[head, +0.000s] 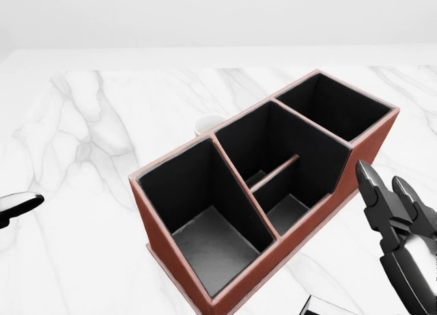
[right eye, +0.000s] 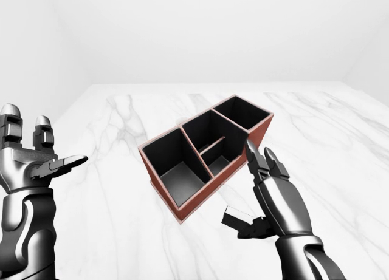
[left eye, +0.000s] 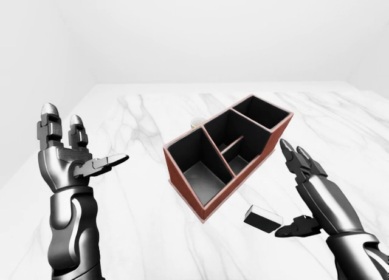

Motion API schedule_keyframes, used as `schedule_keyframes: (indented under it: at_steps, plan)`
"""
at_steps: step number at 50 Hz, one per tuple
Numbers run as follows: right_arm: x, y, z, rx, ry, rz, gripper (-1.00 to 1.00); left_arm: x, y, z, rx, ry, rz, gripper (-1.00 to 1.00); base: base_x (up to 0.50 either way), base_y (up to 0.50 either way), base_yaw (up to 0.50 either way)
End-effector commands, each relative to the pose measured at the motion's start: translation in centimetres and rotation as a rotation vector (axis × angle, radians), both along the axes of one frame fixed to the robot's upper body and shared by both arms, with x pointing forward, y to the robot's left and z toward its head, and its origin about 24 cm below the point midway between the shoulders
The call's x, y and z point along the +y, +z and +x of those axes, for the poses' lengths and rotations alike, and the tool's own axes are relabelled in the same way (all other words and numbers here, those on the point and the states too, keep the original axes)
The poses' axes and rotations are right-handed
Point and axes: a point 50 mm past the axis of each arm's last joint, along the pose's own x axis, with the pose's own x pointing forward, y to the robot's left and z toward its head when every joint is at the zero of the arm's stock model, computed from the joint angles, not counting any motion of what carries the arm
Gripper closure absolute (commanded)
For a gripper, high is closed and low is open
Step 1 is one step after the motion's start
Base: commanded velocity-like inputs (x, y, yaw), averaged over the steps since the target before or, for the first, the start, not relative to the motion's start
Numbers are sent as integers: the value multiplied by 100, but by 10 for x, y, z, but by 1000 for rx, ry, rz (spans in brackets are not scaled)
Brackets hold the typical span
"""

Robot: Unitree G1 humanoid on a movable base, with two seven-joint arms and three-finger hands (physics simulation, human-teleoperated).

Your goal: Pick up the book and place it in the left compartment of the caddy.

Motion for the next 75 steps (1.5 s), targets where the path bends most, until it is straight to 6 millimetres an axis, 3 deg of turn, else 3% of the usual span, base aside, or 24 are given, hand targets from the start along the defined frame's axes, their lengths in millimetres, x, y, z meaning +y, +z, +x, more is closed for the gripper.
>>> schedule_keyframes:
  at_steps: [1,33,39,75]
  plan:
    - [-4,-20,5,80,45,105,-100,-10,-13,4,64,-13,14,-100,0,0,0]
    - [-31,-45,3,166,-32,216,-100,-10,-13,4,63,-15,15,-100,0,0,0]
    - [-34,-40,3,146,-46,195,-100,-11,-14,4,67,-17,16,-100,0,0,0]
    - [-47,-81,8,299,-63,317,-100,-10,-14,4,66,-15,14,-100,0,0,0]
